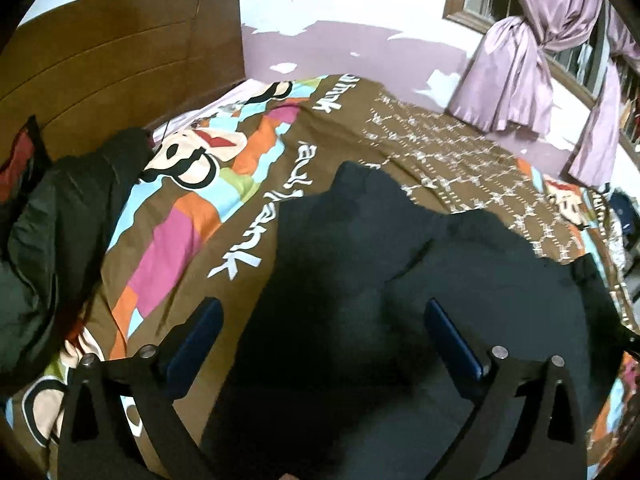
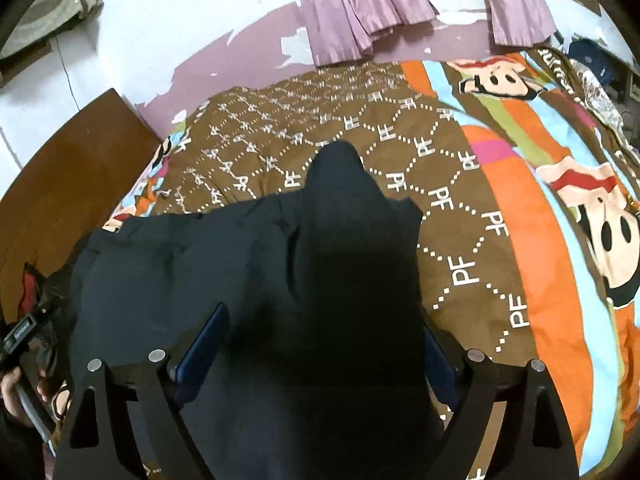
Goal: Fold large clothes
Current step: 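Open both tools, releasing the bundle, and pull them back from it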
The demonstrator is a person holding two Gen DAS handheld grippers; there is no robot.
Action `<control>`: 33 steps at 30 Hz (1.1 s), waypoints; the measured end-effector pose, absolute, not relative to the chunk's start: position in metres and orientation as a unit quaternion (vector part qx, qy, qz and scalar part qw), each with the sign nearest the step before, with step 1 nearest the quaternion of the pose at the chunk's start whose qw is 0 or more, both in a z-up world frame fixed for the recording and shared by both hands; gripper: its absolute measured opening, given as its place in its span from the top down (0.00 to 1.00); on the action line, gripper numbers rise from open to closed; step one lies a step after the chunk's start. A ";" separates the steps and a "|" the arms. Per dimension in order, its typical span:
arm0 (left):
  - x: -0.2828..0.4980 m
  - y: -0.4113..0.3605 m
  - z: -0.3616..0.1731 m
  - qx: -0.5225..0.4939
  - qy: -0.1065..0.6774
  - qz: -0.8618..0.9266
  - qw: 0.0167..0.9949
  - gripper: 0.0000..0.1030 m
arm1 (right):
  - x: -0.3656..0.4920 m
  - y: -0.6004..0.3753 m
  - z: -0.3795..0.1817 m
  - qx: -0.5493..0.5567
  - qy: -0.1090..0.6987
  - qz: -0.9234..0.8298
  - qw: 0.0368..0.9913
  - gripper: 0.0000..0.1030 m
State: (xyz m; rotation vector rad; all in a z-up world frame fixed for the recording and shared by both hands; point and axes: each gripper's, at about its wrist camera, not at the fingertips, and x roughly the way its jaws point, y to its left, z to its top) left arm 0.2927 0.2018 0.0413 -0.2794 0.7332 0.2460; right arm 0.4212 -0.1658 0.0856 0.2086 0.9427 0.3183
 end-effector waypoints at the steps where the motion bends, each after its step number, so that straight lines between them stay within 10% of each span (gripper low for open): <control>1: 0.290 0.198 0.046 -0.137 0.353 0.117 0.918 0.04 | 0.419 -0.165 0.092 0.094 0.446 0.152 0.877 0.10; 33: 0.165 0.119 0.181 -0.079 0.230 0.043 0.969 0.02 | 0.283 -0.136 0.275 0.028 0.314 0.201 0.927 0.01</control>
